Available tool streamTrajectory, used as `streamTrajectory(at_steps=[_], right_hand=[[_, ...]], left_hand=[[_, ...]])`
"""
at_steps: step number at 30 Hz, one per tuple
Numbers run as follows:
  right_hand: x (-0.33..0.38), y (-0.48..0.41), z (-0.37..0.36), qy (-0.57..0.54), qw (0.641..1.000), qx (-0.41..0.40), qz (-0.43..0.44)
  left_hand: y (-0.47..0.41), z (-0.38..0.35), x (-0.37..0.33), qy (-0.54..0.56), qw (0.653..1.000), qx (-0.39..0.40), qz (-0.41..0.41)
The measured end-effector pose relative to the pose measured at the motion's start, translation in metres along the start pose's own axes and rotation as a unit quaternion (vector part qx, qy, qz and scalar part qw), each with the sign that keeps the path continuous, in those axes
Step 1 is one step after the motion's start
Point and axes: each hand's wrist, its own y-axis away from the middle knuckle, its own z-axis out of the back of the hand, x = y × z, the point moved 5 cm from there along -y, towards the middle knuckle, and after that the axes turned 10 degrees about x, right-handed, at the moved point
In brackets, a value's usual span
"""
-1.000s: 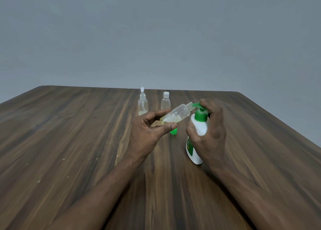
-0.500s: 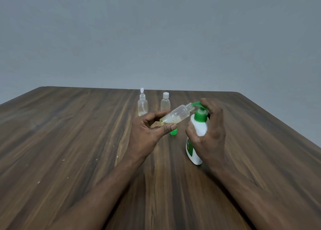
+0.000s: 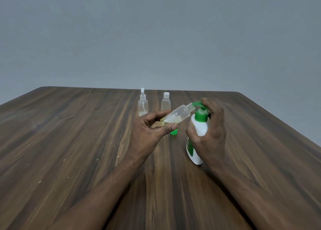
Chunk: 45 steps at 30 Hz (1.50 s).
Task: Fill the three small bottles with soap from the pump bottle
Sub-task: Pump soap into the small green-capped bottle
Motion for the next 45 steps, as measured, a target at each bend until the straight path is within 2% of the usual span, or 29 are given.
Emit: streamTrajectory(at_steps=[45], right_hand=[[0.0006,0.0010,0.0000,-0.003,1.000,-0.005,0.004]], left_hand=[[0.0001,-0.0003,0.0007,0.000,1.000,-0.002,-0.012]])
